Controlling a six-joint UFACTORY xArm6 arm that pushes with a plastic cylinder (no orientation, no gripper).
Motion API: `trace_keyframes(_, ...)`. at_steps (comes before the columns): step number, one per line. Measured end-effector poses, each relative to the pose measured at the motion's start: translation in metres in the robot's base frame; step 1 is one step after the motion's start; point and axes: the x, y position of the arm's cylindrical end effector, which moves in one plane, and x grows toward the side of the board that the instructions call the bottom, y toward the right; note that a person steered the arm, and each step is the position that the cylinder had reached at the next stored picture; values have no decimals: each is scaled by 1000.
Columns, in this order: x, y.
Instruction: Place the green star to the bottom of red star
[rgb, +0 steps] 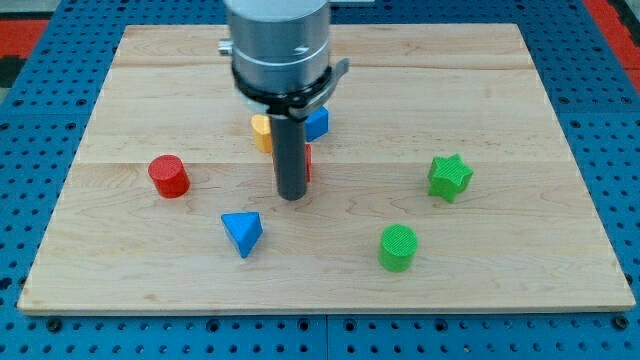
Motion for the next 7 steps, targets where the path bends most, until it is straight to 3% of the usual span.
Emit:
trace_keyframes(3, -29, 31)
trace_keyframes(4, -34, 113)
trace_keyframes(7, -39, 237)
